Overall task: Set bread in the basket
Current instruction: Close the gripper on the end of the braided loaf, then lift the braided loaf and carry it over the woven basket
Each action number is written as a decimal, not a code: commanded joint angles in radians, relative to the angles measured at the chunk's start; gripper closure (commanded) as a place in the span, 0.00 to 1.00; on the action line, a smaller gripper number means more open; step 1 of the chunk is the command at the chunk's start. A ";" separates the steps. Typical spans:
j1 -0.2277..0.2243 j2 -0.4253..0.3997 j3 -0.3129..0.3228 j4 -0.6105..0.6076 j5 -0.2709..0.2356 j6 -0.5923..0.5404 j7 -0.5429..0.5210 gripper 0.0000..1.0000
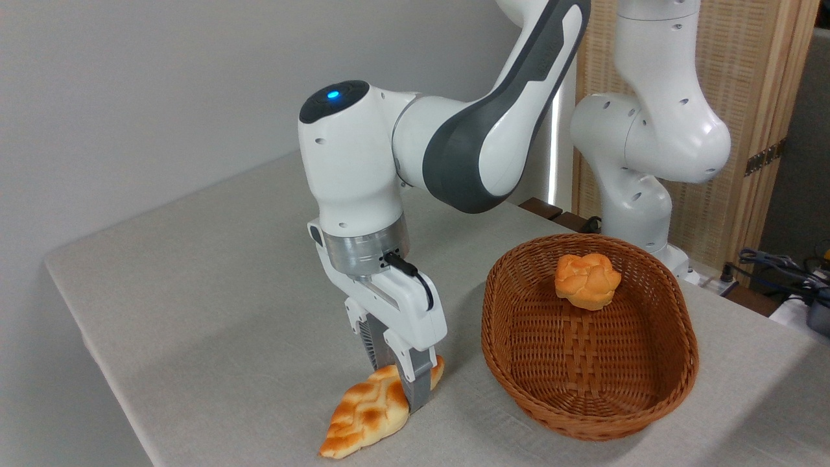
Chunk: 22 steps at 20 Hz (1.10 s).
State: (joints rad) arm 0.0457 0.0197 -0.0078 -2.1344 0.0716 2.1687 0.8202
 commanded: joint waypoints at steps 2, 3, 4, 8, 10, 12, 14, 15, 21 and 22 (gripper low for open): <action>-0.003 -0.024 -0.008 0.108 -0.050 -0.113 0.007 0.98; -0.003 -0.035 -0.008 0.129 -0.064 -0.143 0.011 0.97; -0.003 -0.049 -0.008 0.143 -0.068 -0.173 0.014 0.97; -0.001 -0.151 0.005 0.146 -0.058 -0.384 0.192 0.96; -0.001 -0.202 0.017 0.136 -0.033 -0.527 0.295 0.94; -0.001 -0.262 0.063 0.128 -0.015 -0.626 0.380 0.92; -0.003 -0.320 0.136 0.094 -0.013 -0.685 0.482 0.90; -0.006 -0.340 0.182 0.068 -0.013 -0.687 0.509 0.89; -0.081 -0.301 0.293 0.019 0.073 -0.655 0.577 0.74; -0.081 -0.293 0.296 0.019 0.073 -0.650 0.577 0.68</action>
State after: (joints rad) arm 0.0027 -0.3068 0.2720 -2.1138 0.1164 1.4946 1.3872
